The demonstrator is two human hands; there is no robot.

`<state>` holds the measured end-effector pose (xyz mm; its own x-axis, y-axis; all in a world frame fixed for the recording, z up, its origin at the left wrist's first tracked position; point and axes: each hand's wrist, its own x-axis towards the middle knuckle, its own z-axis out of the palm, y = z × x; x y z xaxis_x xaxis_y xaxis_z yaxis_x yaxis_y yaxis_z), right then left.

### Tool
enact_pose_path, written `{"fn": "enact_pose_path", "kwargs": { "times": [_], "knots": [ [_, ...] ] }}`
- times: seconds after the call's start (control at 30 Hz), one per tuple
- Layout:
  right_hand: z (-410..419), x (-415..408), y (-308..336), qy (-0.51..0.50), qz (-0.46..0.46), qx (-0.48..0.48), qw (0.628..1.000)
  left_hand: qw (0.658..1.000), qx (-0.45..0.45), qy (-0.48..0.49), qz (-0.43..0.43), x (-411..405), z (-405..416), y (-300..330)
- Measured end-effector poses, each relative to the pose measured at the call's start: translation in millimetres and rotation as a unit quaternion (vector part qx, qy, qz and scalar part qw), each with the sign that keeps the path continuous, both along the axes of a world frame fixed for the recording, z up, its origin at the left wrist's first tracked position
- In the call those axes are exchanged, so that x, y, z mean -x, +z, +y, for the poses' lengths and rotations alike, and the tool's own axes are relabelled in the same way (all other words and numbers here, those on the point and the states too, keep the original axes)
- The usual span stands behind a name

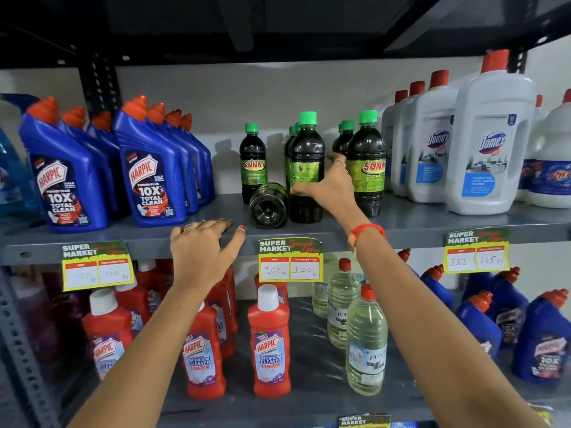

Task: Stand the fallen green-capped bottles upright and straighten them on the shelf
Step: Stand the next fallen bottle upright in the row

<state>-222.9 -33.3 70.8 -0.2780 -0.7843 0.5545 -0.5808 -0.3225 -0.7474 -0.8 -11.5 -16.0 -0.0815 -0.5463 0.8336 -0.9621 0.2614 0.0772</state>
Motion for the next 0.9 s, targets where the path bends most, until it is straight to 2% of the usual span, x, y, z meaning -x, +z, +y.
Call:
{"fn": "enact_pose_path", "kwargs": {
  "times": [0.1,0.17,0.33,0.43,0.5,0.63,0.7,0.77,0.9],
  "knots": [
    [-4.4,9.4,-0.9,0.088,-0.106,-0.038,0.990,1.000,0.005,0.003,0.002,0.1,-0.3,-0.2],
    [-2.6,10.2,0.3,0.105,-0.109,-0.043,0.988,1.000,0.009,0.003,0.005,0.3,-0.6,-0.4],
    [-2.6,-3.4,-4.0,-0.016,0.050,0.020,0.998,1.000,0.015,0.008,0.013,2.3,0.6,-1.1],
    [-2.2,-8.2,-7.7,-0.079,0.092,0.040,0.992,1.000,0.010,0.007,0.011,2.4,0.3,-0.5],
    [-5.8,-6.9,-8.7,-0.081,0.070,0.054,0.993,1.000,0.007,0.007,0.010,2.4,-0.1,-0.1],
    [-12.8,-0.2,-7.1,0.010,-0.055,0.016,0.998,1.000,0.010,0.009,0.013,3.1,1.1,-0.8],
    [-12.5,0.2,-7.3,0.041,-0.079,-0.003,0.996,1.000,0.010,0.008,0.015,2.9,1.3,-0.7],
    [-11.9,-2.2,-9.7,0.035,-0.049,0.007,0.998,1.000,0.010,0.008,0.016,2.9,1.7,-0.4],
    [-4.3,-7.7,-16.0,-0.049,0.073,0.067,0.994,1.000,0.006,0.006,0.019,3.0,2.1,0.0]
  ]
}}
